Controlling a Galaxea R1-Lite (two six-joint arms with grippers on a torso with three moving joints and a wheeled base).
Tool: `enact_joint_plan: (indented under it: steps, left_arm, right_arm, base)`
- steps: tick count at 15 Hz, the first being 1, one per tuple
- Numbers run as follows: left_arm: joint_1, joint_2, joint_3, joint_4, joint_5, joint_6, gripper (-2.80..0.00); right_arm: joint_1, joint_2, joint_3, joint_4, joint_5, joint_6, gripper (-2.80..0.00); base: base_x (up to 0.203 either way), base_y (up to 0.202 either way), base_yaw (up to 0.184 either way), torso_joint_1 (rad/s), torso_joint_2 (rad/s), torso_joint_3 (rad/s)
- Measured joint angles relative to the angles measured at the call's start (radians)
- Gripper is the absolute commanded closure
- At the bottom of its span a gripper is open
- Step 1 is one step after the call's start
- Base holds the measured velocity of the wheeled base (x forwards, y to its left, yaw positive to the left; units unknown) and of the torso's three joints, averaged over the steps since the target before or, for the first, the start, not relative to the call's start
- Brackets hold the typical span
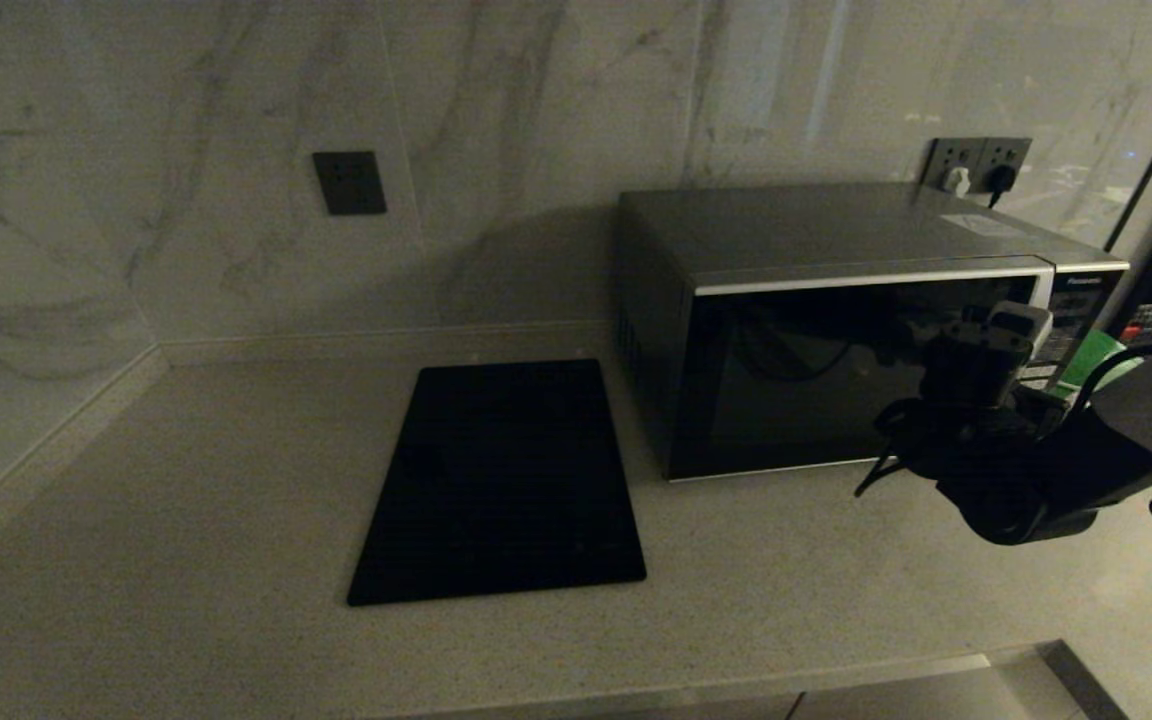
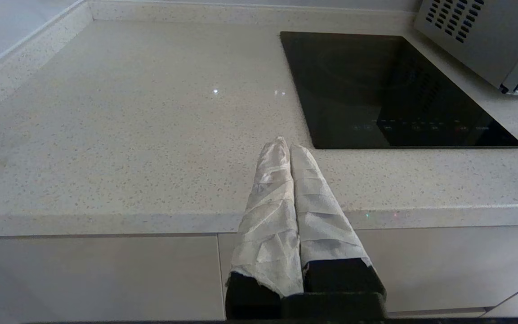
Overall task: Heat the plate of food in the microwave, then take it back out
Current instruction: Open the microwave oven
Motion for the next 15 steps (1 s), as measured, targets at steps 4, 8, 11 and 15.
enact_joint_plan:
  steps: [4,8,11,15]
  left_arm:
    - [0.0,0.0,0.0,0.0,0.0,0.0,0.0]
    - [0.0,0.0,0.0,0.0,0.0,0.0,0.0]
    - [0.0,0.0,0.0,0.0,0.0,0.0,0.0]
    - [0.0,0.0,0.0,-0.001,0.0,0.0,0.0]
  right_arm:
    - [-0.022,0.001,0.035,0.002,0.004,0.018,-2.8]
    - [-0.063,-0.008,0.045,0.003,0.003,0.017,-2.8]
    - [-0.09,-0.022,0.033,0.016,0.026,0.014,-2.8]
    - [-0.103,-0.03,0.019,0.024,0.035,0.012,0.0]
  base:
    - [0.0,0.0,0.0,0.0,0.0,0.0]
    - [0.0,0.0,0.0,0.0,0.0,0.0]
    - [0.0,0.0,0.0,0.0,0.0,0.0]
    - [0.0,0.0,0.0,0.0,0.0,0.0]
